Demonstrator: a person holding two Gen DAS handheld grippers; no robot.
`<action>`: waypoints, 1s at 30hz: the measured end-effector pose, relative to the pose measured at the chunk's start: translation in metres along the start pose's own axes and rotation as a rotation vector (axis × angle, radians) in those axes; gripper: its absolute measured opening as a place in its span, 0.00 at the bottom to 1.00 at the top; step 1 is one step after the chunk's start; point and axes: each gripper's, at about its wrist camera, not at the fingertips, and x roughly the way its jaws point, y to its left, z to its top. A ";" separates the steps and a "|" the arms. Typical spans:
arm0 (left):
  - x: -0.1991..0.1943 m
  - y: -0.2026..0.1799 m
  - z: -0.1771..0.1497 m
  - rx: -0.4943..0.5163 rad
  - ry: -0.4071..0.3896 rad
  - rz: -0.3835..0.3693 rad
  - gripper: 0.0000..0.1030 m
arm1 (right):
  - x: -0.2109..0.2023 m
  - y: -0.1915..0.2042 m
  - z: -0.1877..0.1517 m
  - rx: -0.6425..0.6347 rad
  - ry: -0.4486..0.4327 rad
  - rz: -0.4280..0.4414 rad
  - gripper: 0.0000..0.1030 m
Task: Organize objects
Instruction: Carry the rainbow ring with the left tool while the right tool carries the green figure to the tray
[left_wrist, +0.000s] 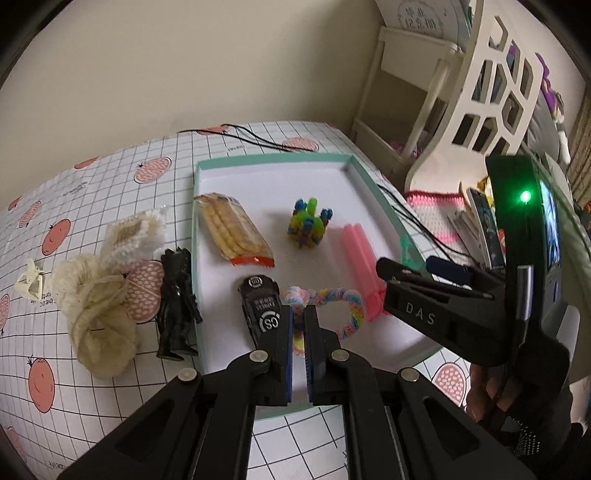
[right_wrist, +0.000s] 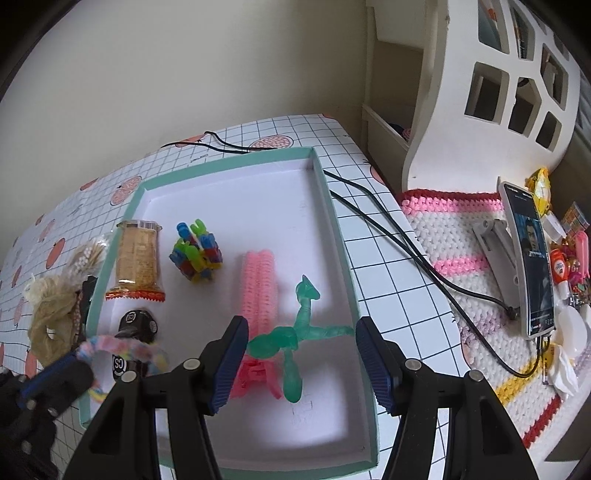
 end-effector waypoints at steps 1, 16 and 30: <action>0.002 -0.001 -0.001 0.003 0.011 0.002 0.05 | 0.000 0.001 0.000 -0.002 -0.001 -0.001 0.62; 0.014 0.001 -0.007 0.009 0.074 0.002 0.05 | 0.001 0.005 -0.001 -0.014 0.009 0.024 0.63; 0.005 0.007 -0.001 -0.018 0.030 0.002 0.21 | -0.003 0.009 -0.001 -0.028 -0.017 0.036 0.70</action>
